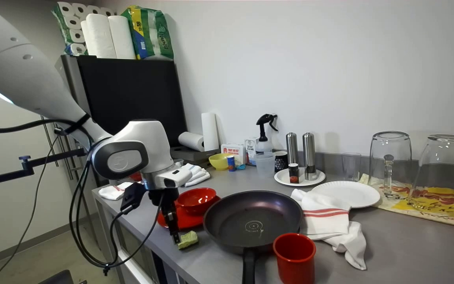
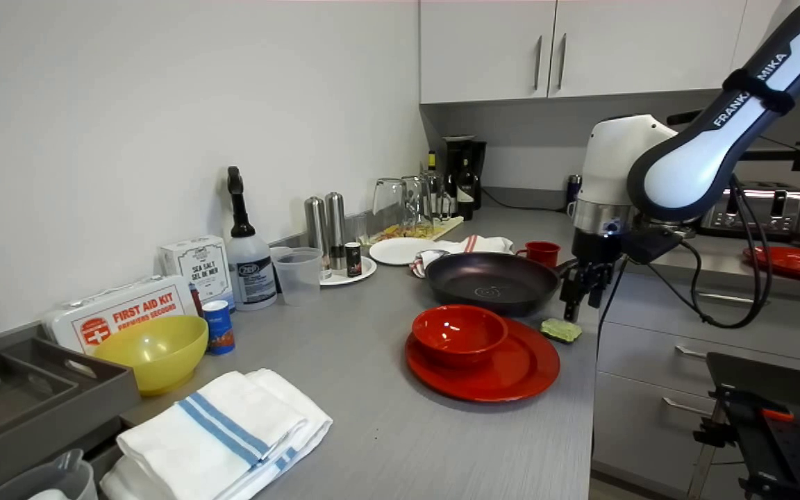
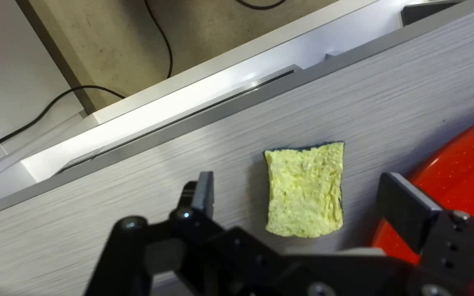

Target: Clean the plate and the bowl with the sponge

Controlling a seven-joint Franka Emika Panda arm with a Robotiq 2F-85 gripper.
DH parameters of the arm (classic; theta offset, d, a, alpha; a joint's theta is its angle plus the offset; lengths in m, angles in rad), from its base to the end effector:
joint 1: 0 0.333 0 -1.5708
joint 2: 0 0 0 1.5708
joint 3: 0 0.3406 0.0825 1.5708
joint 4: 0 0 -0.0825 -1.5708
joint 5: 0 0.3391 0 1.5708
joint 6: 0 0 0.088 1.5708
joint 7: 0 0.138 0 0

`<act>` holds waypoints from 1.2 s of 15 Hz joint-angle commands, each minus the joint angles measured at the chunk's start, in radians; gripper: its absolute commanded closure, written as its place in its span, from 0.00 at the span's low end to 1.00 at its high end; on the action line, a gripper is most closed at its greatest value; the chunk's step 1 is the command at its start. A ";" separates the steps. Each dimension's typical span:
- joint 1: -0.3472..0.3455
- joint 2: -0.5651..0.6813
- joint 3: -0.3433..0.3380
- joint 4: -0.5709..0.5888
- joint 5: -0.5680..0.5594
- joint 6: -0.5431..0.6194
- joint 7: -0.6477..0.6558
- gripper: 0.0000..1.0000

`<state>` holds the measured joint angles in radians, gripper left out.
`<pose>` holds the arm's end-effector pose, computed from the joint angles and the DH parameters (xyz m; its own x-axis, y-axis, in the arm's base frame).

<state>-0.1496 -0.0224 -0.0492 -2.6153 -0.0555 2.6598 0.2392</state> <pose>0.4110 -0.0820 0.2972 0.9228 -0.3786 0.0709 -0.3803 -0.9248 0.0114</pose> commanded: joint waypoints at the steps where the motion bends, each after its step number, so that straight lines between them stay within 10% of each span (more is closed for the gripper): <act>1: 0.027 -0.014 -0.011 -0.026 0.032 -0.006 -0.053 0.00; 18: 0.061 0.089 -0.009 0.027 -0.002 0.066 -0.041 0.00</act>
<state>-0.1014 0.0195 -0.0485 -2.6260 -0.0506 2.6973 0.1963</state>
